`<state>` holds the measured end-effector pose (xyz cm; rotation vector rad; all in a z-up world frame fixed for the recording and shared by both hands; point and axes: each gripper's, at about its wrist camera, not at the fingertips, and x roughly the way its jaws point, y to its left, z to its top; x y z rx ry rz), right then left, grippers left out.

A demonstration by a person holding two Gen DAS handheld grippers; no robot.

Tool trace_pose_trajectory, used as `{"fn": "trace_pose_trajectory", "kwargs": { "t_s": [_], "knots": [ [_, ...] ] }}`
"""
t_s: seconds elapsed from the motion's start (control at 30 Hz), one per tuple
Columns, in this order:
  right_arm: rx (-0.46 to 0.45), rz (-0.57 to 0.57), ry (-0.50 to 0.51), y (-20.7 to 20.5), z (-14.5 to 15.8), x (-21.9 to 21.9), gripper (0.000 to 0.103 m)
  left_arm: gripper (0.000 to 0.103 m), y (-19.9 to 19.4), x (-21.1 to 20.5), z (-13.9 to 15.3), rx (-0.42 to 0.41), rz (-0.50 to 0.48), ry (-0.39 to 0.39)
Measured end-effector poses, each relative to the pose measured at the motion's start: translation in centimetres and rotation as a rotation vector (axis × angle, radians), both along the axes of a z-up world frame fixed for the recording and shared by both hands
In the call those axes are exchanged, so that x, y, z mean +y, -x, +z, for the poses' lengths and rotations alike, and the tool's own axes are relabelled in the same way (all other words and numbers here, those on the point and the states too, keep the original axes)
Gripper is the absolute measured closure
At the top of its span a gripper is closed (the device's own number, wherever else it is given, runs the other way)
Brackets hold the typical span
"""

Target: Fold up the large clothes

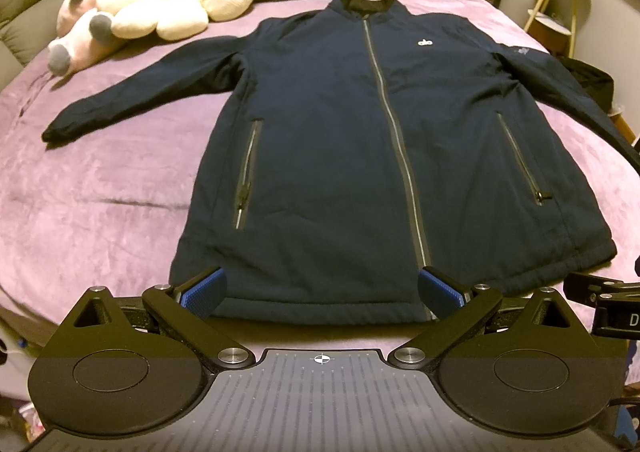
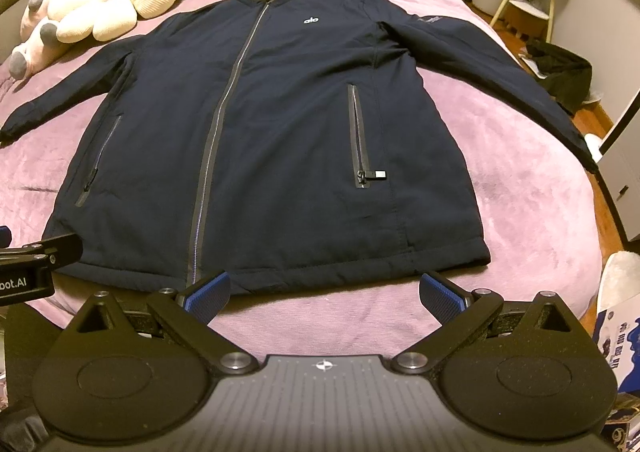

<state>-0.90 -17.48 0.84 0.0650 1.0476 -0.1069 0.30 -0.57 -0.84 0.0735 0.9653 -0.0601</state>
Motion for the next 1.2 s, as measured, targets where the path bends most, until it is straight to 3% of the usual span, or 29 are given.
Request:
{"fn": "trace_pose_trajectory", "kwargs": {
  "t_s": [0.3, 0.4, 0.57, 0.7, 0.83, 0.97, 1.1, 1.2],
  "knots": [
    [-0.024, 0.001, -0.062, -0.1, -0.4, -0.7, 0.002, 0.0, -0.9, 0.2, -0.3, 0.015, -0.008, 0.015],
    [-0.093, 0.004, -0.138, 0.1, -0.6, -1.8, 0.002, 0.0, -1.6, 0.2, -0.4, 0.002, -0.018, 0.044],
    [-0.299, -0.046, -0.271, 0.0, -0.8, -6.3, 0.002, 0.0, -3.8, 0.1, -0.4, -0.086, -0.046, 0.122],
    [-0.428, -0.188, -0.395, -1.2, -1.5, -12.5, 0.002, 0.0, -7.1, -0.8, -0.5, -0.126, -0.057, 0.145],
    [-0.526, -0.381, -0.452, -3.3, -2.7, -19.6, 0.002, 0.0, -11.6, -2.2, -1.0, -0.13, -0.043, 0.19],
    [-0.554, -0.628, -0.591, -5.7, -6.1, -27.5, 0.003, 0.0, -17.2, -5.1, -1.8, -0.133, -0.038, 0.214],
    [-0.575, -0.86, -0.769, -7.6, -10.6, -33.9, 0.043, 0.0, -22.9, -9.6, -2.5, -0.137, -0.077, 0.228],
    [-0.577, -1.021, -0.81, -9.0, -13.5, -36.9, 0.046, 0.0, -26.7, -13.5, -3.5, -0.14, -0.114, 0.216]
  ]
}}
